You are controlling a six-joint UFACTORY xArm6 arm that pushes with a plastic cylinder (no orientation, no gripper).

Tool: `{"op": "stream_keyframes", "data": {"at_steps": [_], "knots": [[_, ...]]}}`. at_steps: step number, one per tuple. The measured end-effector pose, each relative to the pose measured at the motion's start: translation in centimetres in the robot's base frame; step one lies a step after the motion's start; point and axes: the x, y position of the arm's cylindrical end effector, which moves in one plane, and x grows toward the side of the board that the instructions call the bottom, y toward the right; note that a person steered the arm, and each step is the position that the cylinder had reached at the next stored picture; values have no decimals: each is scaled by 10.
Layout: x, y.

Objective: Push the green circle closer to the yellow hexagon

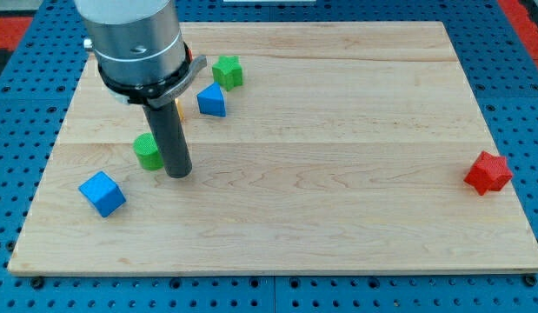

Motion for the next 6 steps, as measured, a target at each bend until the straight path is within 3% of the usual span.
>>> {"op": "stream_keyframes", "data": {"at_steps": [1,3,6], "knots": [[-11,-49],[-40,-92],[-67,-58]]}}
